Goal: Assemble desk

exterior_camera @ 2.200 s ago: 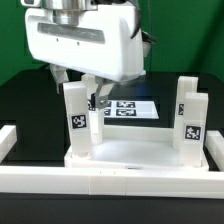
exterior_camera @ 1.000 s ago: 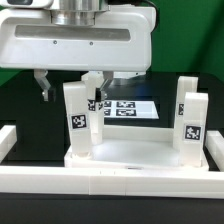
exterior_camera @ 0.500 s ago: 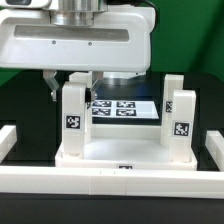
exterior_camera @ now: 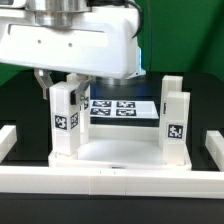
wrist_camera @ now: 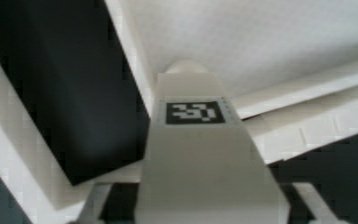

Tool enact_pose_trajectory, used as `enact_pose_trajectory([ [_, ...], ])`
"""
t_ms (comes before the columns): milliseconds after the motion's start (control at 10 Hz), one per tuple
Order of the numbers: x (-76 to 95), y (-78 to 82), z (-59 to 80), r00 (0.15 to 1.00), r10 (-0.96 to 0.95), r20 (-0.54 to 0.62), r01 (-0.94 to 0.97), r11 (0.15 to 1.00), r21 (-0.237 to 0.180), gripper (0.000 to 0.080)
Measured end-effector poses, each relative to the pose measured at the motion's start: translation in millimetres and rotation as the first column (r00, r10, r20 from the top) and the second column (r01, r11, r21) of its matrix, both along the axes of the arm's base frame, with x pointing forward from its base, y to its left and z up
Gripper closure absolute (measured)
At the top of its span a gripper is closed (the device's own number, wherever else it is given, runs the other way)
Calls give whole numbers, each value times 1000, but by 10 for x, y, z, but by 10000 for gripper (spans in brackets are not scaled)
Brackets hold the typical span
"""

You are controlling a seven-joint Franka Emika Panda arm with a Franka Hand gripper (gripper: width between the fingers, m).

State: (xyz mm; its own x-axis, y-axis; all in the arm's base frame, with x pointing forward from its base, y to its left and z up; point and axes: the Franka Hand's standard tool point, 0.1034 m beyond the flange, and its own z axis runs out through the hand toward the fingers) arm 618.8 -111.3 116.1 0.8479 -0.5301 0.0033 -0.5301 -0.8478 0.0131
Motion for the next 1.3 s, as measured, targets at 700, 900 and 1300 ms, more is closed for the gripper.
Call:
enact_pose_trajectory([
  [700, -8, -54, -8, 798, -602, -12, 602, 798, 25, 506],
  [900, 4, -12, -9, 676, -736, -13, 736, 676, 25, 506],
  [1300, 5, 7, -13, 628, -778, -14, 778, 628, 23, 483],
])
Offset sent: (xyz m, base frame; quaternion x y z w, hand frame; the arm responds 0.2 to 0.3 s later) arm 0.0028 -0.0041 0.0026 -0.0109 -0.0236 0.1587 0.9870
